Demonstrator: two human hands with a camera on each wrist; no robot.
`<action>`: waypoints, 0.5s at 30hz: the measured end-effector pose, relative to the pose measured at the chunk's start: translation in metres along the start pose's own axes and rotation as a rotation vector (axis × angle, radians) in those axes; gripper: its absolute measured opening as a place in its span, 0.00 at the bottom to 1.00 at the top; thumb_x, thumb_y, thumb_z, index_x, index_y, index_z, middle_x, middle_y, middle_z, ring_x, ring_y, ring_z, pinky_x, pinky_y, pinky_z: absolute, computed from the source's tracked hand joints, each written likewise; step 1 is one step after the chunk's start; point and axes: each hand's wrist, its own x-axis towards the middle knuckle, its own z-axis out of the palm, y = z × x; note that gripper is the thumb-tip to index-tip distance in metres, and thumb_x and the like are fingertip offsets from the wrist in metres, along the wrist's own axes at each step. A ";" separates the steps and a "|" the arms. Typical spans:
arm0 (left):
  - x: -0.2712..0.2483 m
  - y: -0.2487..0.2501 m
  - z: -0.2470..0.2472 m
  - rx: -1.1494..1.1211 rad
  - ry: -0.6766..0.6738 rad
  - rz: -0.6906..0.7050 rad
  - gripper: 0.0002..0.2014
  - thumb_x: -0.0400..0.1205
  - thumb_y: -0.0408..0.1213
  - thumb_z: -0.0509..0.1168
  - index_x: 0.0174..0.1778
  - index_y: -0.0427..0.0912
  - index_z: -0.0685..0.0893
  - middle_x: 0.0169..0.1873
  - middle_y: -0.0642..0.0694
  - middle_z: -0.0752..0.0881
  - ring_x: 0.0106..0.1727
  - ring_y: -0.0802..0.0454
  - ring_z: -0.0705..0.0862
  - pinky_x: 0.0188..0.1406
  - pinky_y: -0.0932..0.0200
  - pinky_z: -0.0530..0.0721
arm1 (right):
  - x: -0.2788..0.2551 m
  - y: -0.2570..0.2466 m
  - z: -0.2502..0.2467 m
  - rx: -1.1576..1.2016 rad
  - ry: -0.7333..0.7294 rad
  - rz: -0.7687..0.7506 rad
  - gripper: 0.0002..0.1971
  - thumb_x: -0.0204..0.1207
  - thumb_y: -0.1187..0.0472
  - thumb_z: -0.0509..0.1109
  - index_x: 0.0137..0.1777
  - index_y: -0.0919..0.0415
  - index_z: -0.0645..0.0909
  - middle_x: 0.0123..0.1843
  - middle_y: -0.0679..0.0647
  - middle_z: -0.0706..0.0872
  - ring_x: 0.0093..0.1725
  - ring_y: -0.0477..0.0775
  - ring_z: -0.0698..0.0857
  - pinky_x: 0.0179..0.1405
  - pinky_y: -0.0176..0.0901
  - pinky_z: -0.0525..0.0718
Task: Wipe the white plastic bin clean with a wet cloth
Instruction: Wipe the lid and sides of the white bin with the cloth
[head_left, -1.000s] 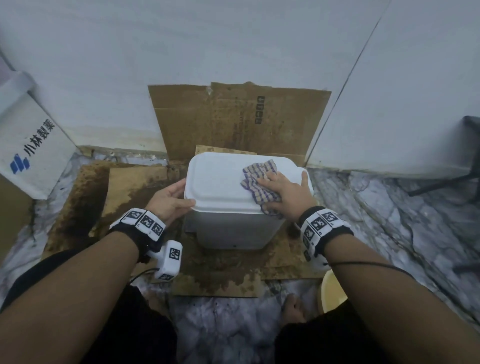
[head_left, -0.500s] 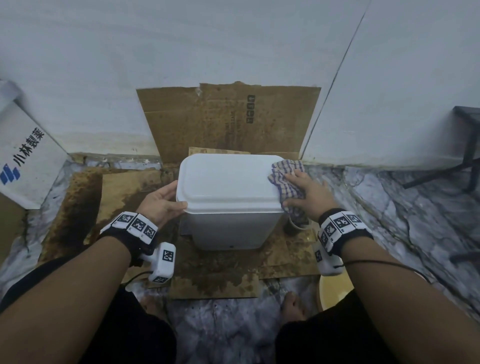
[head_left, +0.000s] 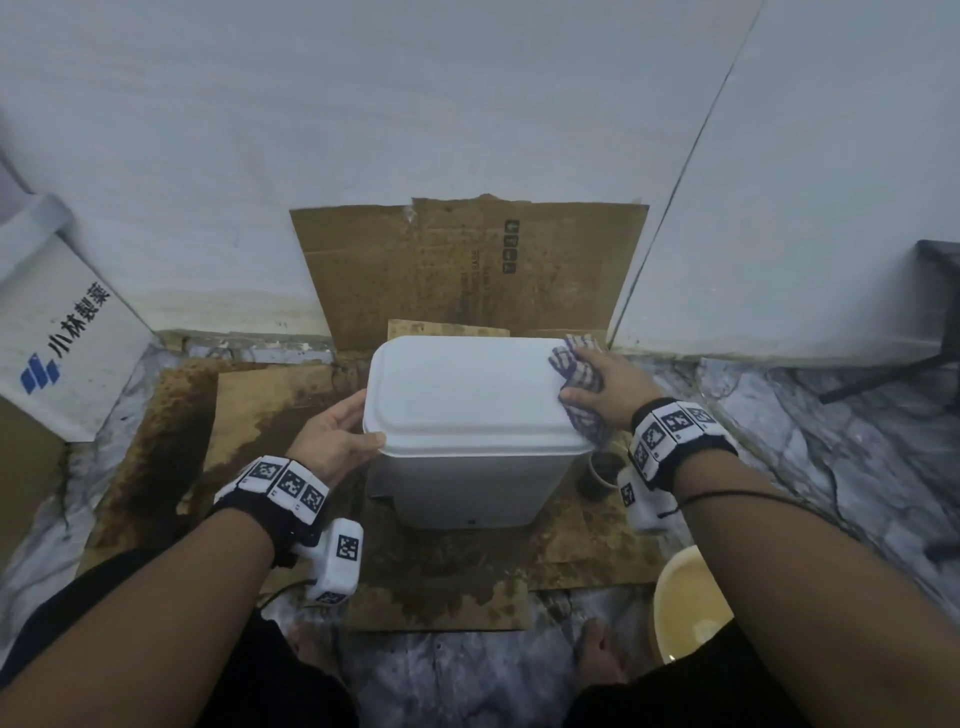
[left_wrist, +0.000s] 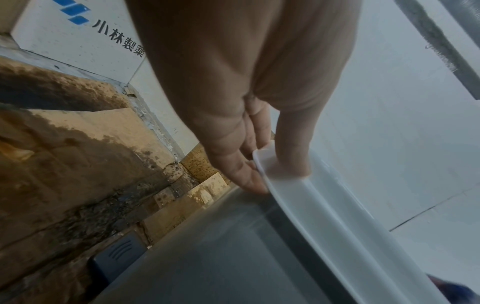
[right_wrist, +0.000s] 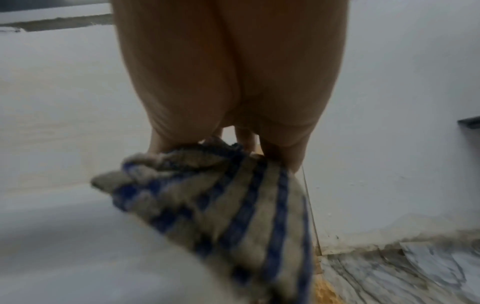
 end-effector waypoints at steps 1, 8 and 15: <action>0.000 -0.001 -0.001 0.002 -0.003 0.002 0.35 0.75 0.12 0.64 0.76 0.44 0.77 0.68 0.48 0.84 0.65 0.43 0.85 0.54 0.47 0.89 | 0.009 -0.005 -0.001 -0.037 -0.039 0.003 0.43 0.72 0.38 0.72 0.84 0.48 0.59 0.85 0.56 0.63 0.80 0.61 0.68 0.79 0.54 0.66; 0.000 -0.005 -0.006 0.023 -0.049 -0.010 0.34 0.75 0.18 0.70 0.71 0.57 0.81 0.68 0.55 0.84 0.67 0.45 0.85 0.63 0.37 0.84 | 0.063 -0.062 0.012 -0.394 -0.181 -0.087 0.57 0.58 0.15 0.57 0.84 0.46 0.55 0.83 0.59 0.65 0.78 0.68 0.67 0.77 0.63 0.66; -0.003 -0.003 0.000 -0.063 -0.088 -0.045 0.34 0.78 0.13 0.62 0.67 0.59 0.80 0.63 0.57 0.87 0.59 0.49 0.89 0.50 0.48 0.90 | 0.070 -0.166 0.051 -0.485 -0.242 -0.296 0.53 0.64 0.20 0.61 0.85 0.45 0.51 0.84 0.54 0.64 0.81 0.62 0.65 0.80 0.65 0.52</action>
